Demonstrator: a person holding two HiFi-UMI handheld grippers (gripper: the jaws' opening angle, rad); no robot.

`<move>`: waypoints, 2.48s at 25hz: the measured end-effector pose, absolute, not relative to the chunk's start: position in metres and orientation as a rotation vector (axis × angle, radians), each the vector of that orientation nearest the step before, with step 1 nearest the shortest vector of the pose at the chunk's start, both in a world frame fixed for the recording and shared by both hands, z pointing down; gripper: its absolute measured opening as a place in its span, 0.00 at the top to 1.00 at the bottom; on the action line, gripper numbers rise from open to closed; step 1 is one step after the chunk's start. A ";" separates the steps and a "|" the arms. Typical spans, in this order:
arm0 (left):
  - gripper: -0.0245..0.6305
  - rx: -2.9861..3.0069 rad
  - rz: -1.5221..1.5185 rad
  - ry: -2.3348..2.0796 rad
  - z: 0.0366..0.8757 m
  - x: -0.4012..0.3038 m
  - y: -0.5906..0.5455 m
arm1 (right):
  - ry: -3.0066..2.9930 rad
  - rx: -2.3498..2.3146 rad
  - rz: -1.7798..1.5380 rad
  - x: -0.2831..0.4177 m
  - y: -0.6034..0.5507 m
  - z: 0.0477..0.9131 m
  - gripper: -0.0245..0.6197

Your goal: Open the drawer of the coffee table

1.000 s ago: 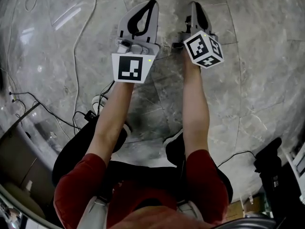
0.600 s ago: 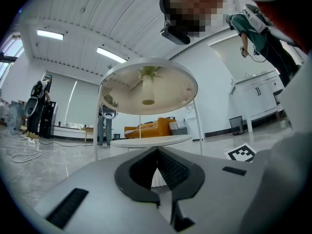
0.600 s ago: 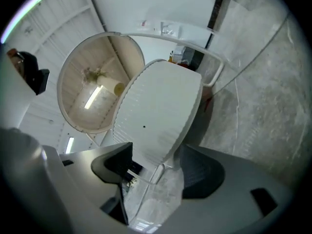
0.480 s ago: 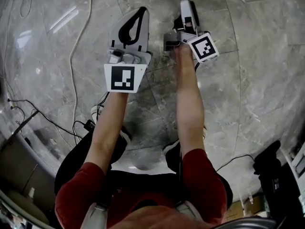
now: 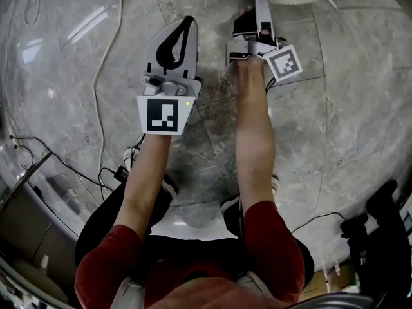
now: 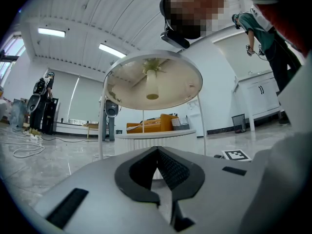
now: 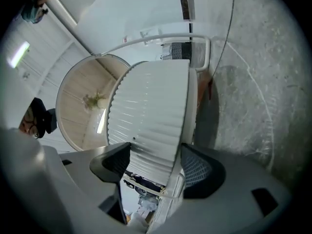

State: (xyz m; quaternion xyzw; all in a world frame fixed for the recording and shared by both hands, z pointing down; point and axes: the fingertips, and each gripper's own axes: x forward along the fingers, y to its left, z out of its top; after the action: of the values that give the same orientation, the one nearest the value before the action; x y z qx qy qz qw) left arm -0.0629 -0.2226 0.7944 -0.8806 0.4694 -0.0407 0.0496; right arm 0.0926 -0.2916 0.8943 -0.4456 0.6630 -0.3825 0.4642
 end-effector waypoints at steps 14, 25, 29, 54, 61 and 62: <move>0.94 -2.677 -0.157 1.424 0.800 -0.066 -0.212 | 1.609 -1.028 -0.919 0.091 -0.276 0.891 0.47; 0.94 -2.652 -0.103 1.461 0.780 -0.071 -0.198 | 1.624 -1.086 -0.938 0.077 -0.207 0.887 0.49; 0.94 -2.640 -0.090 1.455 0.769 -0.072 -0.187 | 1.641 -1.091 -0.958 0.069 -0.182 0.886 0.49; 0.94 -2.622 0.019 1.564 0.743 -0.094 -0.160 | 1.672 -1.147 -0.963 0.053 -0.083 0.880 0.49; 0.94 -2.613 -0.007 1.525 0.744 -0.088 -0.162 | 1.704 -1.213 -0.988 0.051 -0.083 0.881 0.49; 0.94 -2.607 -0.037 1.504 0.746 -0.088 -0.161 | 1.702 -1.224 -0.995 0.050 -0.080 0.881 0.49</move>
State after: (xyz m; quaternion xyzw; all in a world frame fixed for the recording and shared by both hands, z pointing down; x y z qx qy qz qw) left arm -0.0880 -0.1609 0.7465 -0.8643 0.4986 -0.0123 0.0658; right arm 0.0502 -0.0804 0.8814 -0.4835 0.6726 -0.3930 0.3992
